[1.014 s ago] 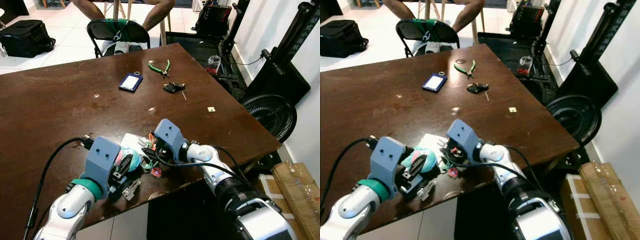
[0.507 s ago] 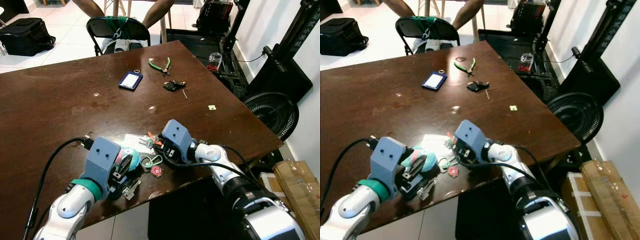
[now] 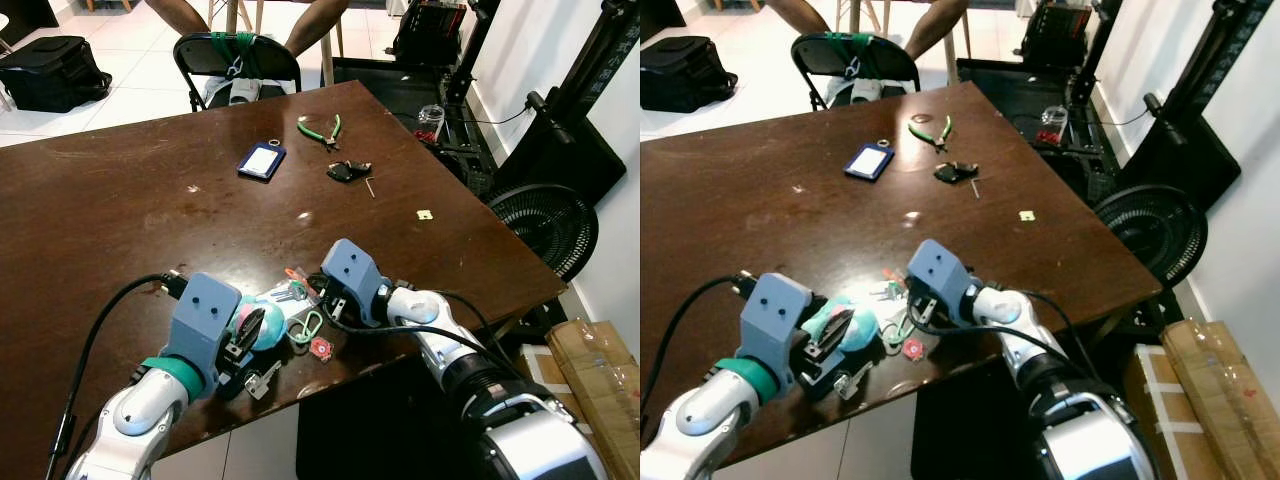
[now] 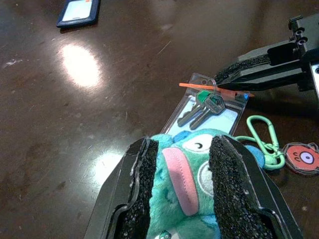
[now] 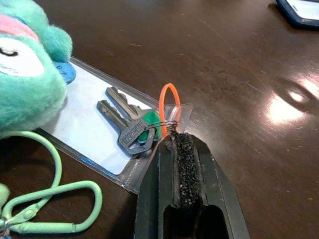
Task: Hang keys on a hook
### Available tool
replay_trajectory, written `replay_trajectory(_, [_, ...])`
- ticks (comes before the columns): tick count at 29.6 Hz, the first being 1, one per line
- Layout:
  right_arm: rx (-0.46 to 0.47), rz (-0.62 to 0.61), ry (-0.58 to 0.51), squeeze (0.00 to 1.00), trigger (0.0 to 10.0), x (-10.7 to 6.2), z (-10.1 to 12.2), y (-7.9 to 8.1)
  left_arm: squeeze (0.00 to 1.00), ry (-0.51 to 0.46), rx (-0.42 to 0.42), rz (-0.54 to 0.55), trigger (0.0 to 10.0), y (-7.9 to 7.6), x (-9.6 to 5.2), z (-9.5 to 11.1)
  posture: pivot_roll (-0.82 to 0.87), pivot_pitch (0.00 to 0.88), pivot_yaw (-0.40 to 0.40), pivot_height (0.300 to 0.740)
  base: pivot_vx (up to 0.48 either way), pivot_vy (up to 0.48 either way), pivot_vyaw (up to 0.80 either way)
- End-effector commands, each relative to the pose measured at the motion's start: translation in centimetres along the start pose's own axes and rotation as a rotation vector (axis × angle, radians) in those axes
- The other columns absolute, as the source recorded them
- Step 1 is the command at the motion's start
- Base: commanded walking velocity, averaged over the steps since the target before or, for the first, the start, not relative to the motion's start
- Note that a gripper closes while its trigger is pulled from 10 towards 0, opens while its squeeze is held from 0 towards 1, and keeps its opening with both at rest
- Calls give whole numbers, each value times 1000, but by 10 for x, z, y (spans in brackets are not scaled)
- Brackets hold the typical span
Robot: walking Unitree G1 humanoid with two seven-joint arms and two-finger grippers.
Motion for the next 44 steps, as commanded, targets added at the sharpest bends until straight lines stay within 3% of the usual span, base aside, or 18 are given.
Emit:
replay_trajectory(1, [28,12,20,0,0,-1,-8,5,0,17,5,1,10000,1,-1,-4,25,113,66,740,0,0,0])
replay_trajectory(6, [76,-17,-88,0,0,-3,11,-4,0,18,5,2,10000,1,-1,-4,27,112,66,740,0,0,0])
replay_trajectory(7, [87,-30,-171,0,0,-5,29,-10,0,18,4,2,10000,1,-2,-4,26,112,67,740,0,0,0])
replay_trajectory(9, [87,-30,-171,0,0,-5,29,-10,0,18,4,2,10000,1,-2,-4,26,112,67,740,0,0,0])
replay_trajectory(10, [98,-44,-242,0,0,-9,46,-15,0,19,4,2,10000,1,-2,-4,23,111,69,740,0,0,0])
replay_trajectory(11, [103,-51,-313,0,2235,-14,62,-19,0,20,3,1,10000,1,-2,-5,19,110,69,740,0,0,0])
replay_trajectory(14, [105,-53,-357,0,2235,-18,73,-21,0,20,3,0,10000,1,-2,-5,19,110,69,740,0,0,0])
replay_trajectory(15, [101,-68,-395,0,10000,-22,82,-24,0,20,3,-1,10000,1,-2,-5,14,108,69,740,0,0,0])
replay_trajectory(19, [74,-90,-393,0,10000,-28,81,-24,0,20,2,-4,10000,0,-1,-5,6,107,71,740,0,0,0])
replay_trajectory(21, [59,-115,-335,0,10000,-28,66,-24,0,19,1,-7,10000,-1,0,-5,4,106,72,740,0,0,0])
replay_trajectory(22, [46,-125,-252,502,10000,-25,44,-22,0,19,1,-10,10000,-1,1,-5,8,105,73,740,0,0,0])
replay_trajectory(24, [46,-125,-252,502,10000,-25,44,-22,0,19,1,-10,10000,-1,1,-5,8,105,73,740,0,0,0])
replay_trajectory(25, [47,-120,-189,1000,10000,-22,28,-18,0,18,1,-11,10000,-2,1,-5,10,105,72,740,0,0,0])
replay_trajectory(28, [57,-103,-130,1000,10000,-14,17,-12,0,16,1,-7,10000,-2,1,-4,18,104,66,740,0,0,0])
replay_trajectory(37, [51,-30,-79,1000,10000,7,22,5,0,17,-3,11,10000,0,-1,-4,37,110,53,740,0,0,0])
replay_trajectory(41, [-20,41,-13,1000,10000,8,5,22,0,18,-4,18,10000,0,-2,-4,41,116,49,740,0,0,0])
replay_trajectory(42, [-43,55,-1,0,10000,7,1,25,0,18,-5,18,10000,0,-2,-4,41,116,49,740,0,0,0])
replay_trajectory(44, [-56,62,6,0,10000,7,-2,27,0,18,-5,19,10000,0,-2,-4,41,116,49,740,0,0,0])
Point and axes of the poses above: a point about 5 cm out from each wrist's last joint towards the gripper, its own x axis pointing out of the wrist towards the gripper, its own z axis along the axis of the wrist's last joint, y = z × x, the point moved 4 cm from there along x, pointing out of the wrist towards the gripper, and after that the axes turned 4 degrees about x, right-handed, at the moved point
